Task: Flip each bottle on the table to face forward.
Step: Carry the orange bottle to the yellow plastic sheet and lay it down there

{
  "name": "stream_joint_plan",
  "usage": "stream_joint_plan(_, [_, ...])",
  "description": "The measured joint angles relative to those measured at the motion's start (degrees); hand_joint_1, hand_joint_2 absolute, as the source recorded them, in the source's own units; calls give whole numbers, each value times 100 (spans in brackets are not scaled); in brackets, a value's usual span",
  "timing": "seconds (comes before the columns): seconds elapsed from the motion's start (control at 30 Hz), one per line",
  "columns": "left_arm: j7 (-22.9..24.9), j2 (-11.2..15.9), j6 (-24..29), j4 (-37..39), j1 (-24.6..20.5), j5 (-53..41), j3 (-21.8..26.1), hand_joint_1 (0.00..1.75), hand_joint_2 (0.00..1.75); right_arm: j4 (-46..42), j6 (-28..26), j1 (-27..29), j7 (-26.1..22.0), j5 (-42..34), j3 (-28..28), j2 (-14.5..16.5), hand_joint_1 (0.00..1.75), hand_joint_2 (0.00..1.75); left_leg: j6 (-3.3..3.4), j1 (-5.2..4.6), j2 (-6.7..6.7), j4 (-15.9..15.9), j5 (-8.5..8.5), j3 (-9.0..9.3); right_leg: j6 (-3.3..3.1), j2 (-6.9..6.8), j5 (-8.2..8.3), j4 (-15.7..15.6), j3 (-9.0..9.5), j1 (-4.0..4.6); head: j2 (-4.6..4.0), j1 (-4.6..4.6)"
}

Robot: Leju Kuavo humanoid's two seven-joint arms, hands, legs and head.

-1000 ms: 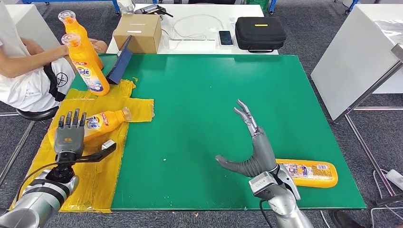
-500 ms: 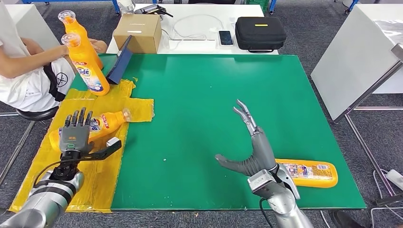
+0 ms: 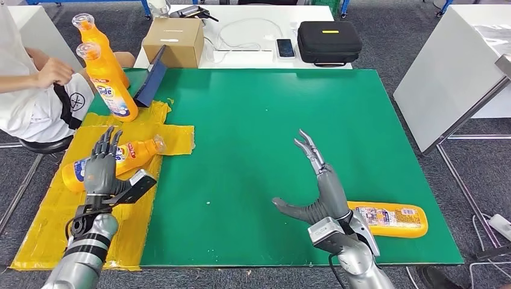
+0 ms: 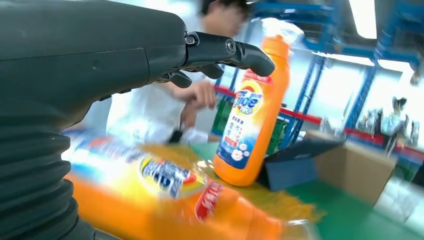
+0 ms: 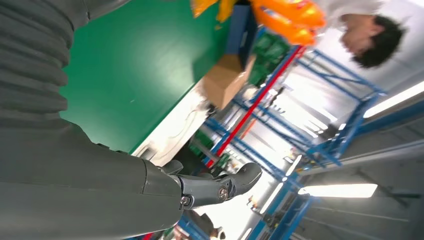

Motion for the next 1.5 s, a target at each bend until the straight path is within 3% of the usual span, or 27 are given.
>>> stream_joint_plan(0.23, [-72, -220, -328, -1149, 917, 1224, 14, 0, 175, -3, -191, 58, 213, 326, 97, 138, 0, 175, -4, 3, 8, -1, -4, -2, 2, 12, -7, -1, -9, 1, 0, -1])
stream_joint_plan(0.43, [-256, -598, -1878, -2599, 1809, 2530, -170, 0, 175, -119, -450, 175, 475, 702, 207, 281, 0, 175, -2, 2, -2, -1, -10, -4, 5, 9, -21, -3, -66, -3, 1, -1])
stream_joint_plan(0.53, [-230, -768, -2111, -3138, 2075, 2629, -312, 0, 175, -207, -496, 242, 494, 716, 215, 329, 0, 175, 0, 0, -13, -1, -13, -9, 7, 4, -23, -3, -64, -6, 0, 1])
stream_joint_plan(0.73, [-230, -882, -2305, -3634, 2277, 2748, -416, 0, 175, -289, -505, 319, 499, 716, 231, 363, 0, 175, 4, -2, -11, 0, -7, -7, 15, 3, -11, -2, -12, -6, 0, -2])
stream_joint_plan(1.1, [-259, -1174, -3612, -4677, 3015, 3638, -1087, 0, 175, -592, -713, 494, 706, 1160, 229, 481, 0, 175, 4, -2, -12, -1, -14, -5, 10, 2, -21, -5, -54, -7, 1, -1])
stream_joint_plan(1.33, [-133, -1203, -3942, -4892, 3119, 3944, -1446, 0, 175, -779, -1140, 619, 969, 1932, 209, 405, 0, 175, 5, -2, -12, -1, -15, -3, 15, 2, -17, -5, -66, -7, 0, -2])
stream_joint_plan(1.5, [7, -1226, -4131, -4871, 2964, 4067, -1761, 0, 175, -905, -1322, 758, 1122, 2253, 67, 163, 0, 175, 6, -4, -24, 1, -15, -4, 16, -8, -18, -6, -66, -11, 0, -2])
